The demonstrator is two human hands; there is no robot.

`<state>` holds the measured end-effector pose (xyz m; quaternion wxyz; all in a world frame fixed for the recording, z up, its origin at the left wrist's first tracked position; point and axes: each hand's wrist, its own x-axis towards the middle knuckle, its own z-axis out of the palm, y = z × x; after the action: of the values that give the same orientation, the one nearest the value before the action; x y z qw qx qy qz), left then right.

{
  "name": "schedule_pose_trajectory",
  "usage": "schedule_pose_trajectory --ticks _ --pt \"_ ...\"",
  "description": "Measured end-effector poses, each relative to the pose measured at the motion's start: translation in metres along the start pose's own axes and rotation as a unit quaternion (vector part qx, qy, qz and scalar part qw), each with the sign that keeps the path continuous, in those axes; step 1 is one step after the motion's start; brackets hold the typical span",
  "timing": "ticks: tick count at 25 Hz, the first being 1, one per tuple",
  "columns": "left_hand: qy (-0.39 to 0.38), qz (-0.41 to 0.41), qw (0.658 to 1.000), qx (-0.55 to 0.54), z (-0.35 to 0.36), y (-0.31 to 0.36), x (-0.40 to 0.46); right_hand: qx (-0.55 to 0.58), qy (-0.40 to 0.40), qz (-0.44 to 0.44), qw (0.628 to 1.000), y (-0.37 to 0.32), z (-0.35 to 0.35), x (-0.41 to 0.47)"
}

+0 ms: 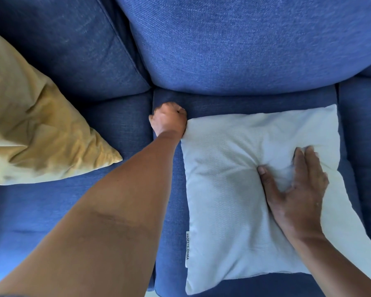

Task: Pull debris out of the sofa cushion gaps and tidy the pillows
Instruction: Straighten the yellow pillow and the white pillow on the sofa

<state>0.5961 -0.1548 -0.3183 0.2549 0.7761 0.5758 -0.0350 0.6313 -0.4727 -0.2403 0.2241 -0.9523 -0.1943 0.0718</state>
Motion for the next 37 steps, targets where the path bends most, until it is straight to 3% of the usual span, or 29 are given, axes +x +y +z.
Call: schedule_pose_trajectory --ticks 2,10,13,15,19,22,27,33,37 --pt "-0.009 0.003 1.000 -0.009 -0.002 0.001 -0.003 0.001 0.000 -0.001 1.000 -0.001 0.000 -0.001" --pt "-0.017 -0.083 0.969 -0.234 -0.059 -0.041 -0.076 0.009 -0.044 -0.040 0.998 -0.048 -0.015 0.002" --pt "0.008 -0.106 0.960 -0.260 -0.098 -0.071 -0.119 0.020 -0.088 -0.107 0.990 -0.099 -0.014 -0.005" --pt "0.038 -0.167 0.940 -0.294 -0.128 -0.097 -0.146 0.039 -0.116 -0.179 0.976 -0.138 -0.008 -0.016" --pt "0.136 -0.257 0.885 -0.364 -0.204 -0.175 -0.215 0.067 -0.194 -0.320 0.925 -0.227 0.004 -0.061" --pt "0.207 -0.308 0.862 -0.345 -0.243 -0.251 -0.266 0.038 -0.260 -0.396 0.880 -0.285 0.016 -0.104" --pt "0.292 -0.400 0.796 -0.348 -0.276 -0.379 -0.351 -0.052 -0.331 -0.539 0.773 -0.362 0.053 -0.201" --pt "0.288 -0.480 0.749 -0.353 -0.280 -0.507 -0.429 -0.094 -0.377 -0.619 0.682 -0.446 0.095 -0.354" --pt "0.261 -0.511 0.741 -0.350 -0.279 -0.590 -0.452 -0.099 -0.385 -0.665 0.632 -0.530 0.152 -0.433"
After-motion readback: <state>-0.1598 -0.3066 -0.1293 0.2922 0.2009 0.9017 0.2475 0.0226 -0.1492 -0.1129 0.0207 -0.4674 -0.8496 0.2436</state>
